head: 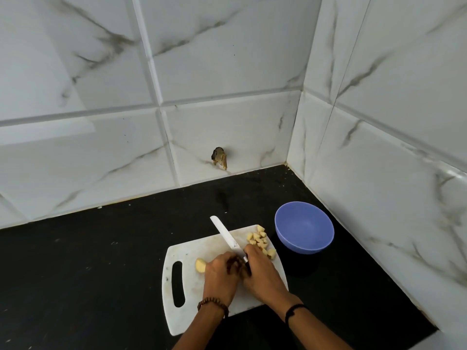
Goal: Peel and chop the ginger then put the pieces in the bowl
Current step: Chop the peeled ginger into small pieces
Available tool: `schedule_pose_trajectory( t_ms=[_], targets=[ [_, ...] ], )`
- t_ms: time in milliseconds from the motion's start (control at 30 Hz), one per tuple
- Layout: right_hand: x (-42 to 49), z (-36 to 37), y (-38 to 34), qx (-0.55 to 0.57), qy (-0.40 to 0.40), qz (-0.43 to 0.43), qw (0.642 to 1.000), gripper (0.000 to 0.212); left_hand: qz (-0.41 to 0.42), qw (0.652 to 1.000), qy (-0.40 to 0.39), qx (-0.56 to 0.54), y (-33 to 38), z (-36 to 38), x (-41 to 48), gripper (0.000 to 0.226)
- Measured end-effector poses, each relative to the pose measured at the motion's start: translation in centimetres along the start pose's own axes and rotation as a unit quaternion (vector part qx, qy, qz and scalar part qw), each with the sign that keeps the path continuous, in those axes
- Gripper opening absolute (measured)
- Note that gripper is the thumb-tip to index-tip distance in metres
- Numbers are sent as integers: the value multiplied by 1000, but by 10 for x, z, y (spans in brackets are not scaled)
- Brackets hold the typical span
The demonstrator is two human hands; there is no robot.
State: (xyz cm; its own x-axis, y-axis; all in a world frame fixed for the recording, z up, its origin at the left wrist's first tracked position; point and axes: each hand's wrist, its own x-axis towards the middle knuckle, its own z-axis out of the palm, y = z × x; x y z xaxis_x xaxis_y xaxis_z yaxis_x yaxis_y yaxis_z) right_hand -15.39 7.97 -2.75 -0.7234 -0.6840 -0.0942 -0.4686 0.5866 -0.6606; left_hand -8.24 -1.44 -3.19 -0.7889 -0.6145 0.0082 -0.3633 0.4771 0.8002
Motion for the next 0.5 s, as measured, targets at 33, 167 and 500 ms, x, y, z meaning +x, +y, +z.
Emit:
schedule_pose_trajectory(
  t_ms=[33, 167, 500],
  targets=[
    [2, -2, 2, 0, 3, 6, 1000, 27, -2, 1000, -5, -8, 3, 1, 0, 30],
    [7, -8, 7, 17, 13, 23, 1000, 31, 4, 1000, -17, -11, 13, 7, 2, 30],
    [14, 6, -28, 24, 30, -7, 999, 22, 66, 992, 53, 92, 4, -37, 1, 26]
  ],
)
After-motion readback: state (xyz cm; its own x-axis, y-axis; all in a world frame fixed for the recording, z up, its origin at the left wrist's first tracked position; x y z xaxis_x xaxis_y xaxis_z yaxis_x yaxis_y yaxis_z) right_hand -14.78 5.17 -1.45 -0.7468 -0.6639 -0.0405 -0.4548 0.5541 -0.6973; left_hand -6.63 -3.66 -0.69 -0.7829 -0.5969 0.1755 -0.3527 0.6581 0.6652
